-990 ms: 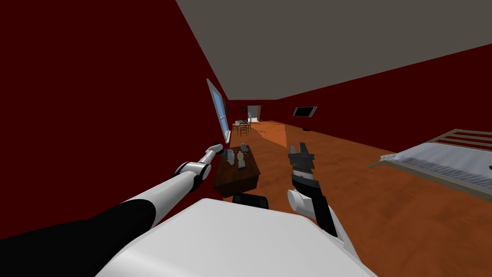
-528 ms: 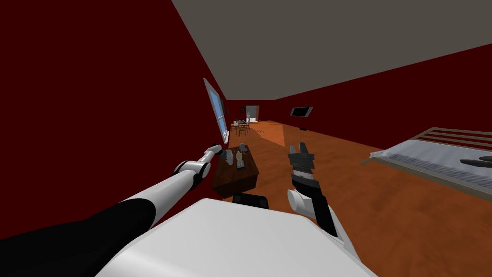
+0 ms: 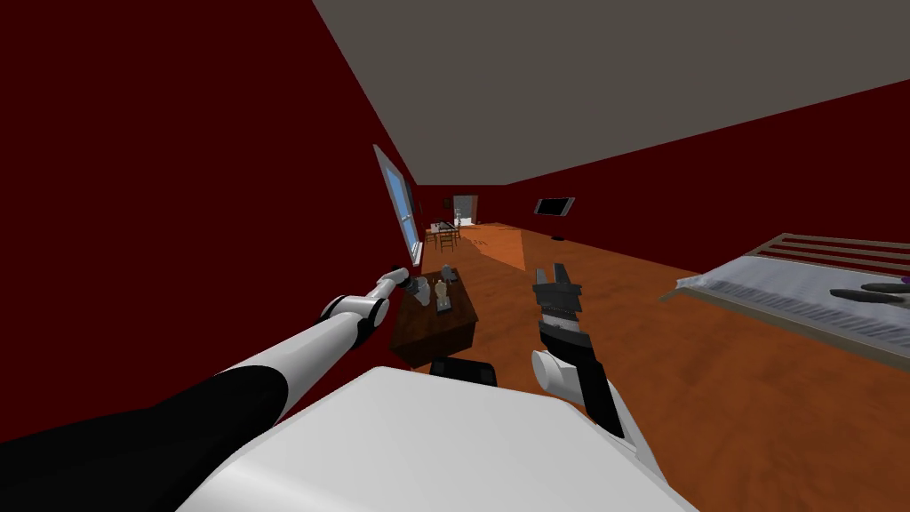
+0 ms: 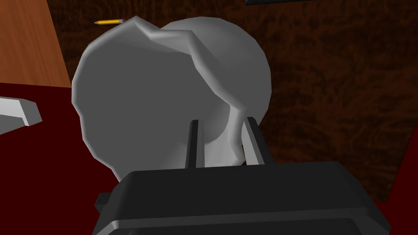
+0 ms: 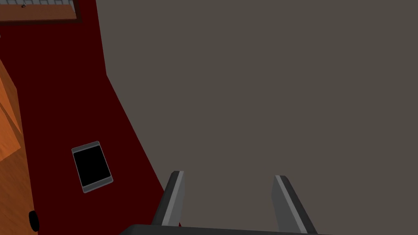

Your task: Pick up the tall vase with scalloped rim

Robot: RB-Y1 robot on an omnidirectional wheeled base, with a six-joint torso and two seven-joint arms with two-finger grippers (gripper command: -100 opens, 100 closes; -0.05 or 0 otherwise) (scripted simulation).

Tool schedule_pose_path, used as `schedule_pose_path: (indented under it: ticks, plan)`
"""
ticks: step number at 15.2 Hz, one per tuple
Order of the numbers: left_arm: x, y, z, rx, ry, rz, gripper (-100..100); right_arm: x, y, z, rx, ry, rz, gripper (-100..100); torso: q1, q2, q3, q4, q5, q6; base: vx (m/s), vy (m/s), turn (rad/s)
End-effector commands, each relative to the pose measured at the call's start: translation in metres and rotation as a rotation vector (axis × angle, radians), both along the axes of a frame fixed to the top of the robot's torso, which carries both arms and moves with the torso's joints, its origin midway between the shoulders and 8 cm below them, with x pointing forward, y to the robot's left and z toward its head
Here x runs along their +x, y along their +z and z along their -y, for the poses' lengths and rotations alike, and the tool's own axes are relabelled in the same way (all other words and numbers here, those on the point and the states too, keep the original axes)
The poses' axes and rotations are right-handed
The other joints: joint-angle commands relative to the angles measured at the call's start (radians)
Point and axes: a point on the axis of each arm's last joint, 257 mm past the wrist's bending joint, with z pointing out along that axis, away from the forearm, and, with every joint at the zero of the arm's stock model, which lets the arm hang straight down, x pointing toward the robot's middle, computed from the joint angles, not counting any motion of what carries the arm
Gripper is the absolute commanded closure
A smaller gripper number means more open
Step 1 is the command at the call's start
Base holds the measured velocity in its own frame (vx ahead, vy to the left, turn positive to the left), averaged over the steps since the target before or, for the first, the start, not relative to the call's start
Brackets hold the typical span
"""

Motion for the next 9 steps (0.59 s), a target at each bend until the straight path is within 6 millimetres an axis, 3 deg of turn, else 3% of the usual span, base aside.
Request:
schedule_pose_path:
  ticks: [1, 9]
  plan:
    - [0.0, 0.0, 0.0, 0.0, 0.0, 0.0, 100, 0.0, 0.0, 0.0, 0.0, 0.0, 0.0, 0, 0.0, 0.0, 0.0, 0.0, 0.0, 0.0, 0.0, 0.0, 0.0]
    - [0.003, 0.009, 0.021, -0.003, -0.031, -0.004, 100, 0.0, 0.0, 0.0, 0.0, 0.0, 0.0, 0, 0.0, 0.001, 0.002, 0.003, -0.001, 0.0, 0.008, 0.001, 0.052]
